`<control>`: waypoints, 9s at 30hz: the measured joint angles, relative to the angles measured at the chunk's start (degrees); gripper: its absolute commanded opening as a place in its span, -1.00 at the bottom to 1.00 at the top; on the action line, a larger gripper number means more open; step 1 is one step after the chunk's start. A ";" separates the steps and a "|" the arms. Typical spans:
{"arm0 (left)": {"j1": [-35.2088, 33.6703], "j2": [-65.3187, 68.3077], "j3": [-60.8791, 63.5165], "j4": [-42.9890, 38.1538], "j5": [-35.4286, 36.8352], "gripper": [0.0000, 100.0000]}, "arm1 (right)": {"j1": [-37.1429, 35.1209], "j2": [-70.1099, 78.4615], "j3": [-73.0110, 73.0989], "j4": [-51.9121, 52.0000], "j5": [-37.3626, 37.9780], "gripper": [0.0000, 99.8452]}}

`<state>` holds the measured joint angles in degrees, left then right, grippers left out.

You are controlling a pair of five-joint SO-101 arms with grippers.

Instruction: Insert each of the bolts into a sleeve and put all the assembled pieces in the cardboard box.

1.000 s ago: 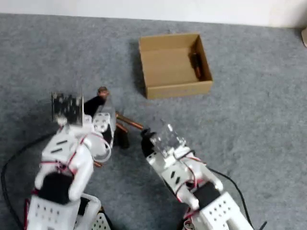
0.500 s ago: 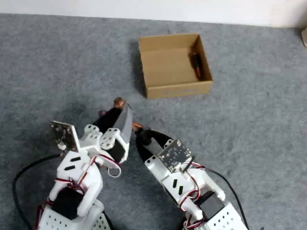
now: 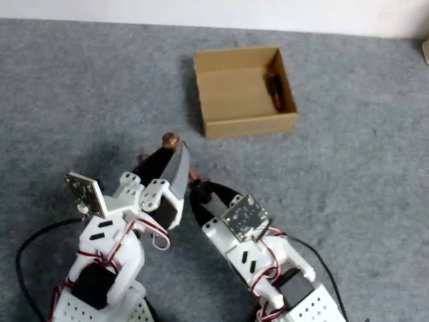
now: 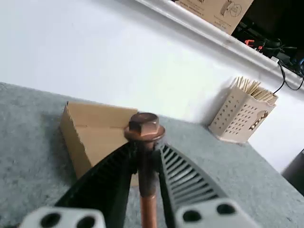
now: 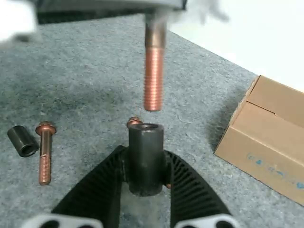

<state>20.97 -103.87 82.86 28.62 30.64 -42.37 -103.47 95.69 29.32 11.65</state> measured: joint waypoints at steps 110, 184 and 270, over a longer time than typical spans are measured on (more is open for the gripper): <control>-19.96 0.18 13.19 -8.97 5.54 -0.97 | 29.89 161.05 -190.33 64.62 3.16 -0.18; -34.29 70.33 -32.26 16.62 2.02 -0.97 | -9.67 99.08 -55.21 -0.44 -28.31 -0.18; -20.84 89.05 -33.85 7.21 2.02 -0.97 | 8.44 57.76 -41.58 20.13 -7.21 -0.99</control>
<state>0.13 -14.81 49.01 35.82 32.66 -33.93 -45.71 54.11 49.45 4.44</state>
